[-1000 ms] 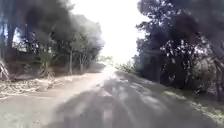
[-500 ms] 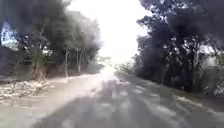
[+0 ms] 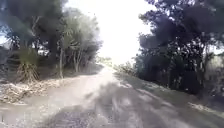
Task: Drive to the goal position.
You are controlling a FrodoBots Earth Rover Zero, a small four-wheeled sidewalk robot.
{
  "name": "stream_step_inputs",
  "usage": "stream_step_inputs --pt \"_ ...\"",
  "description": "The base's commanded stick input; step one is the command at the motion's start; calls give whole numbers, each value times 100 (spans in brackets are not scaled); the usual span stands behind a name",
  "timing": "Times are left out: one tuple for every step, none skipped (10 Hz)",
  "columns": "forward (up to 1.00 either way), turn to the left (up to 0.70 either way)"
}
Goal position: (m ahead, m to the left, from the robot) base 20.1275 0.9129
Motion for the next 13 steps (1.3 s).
stream_step_inputs --pt "100 0" --pt "100 0" --pt "100 0" --pt "100 0" --pt "100 0" --pt "100 0" --pt "100 0" --pt "100 0" --pt "100 0" --pt "100 0" --pt "100 0" --pt "100 0" --pt "100 8"
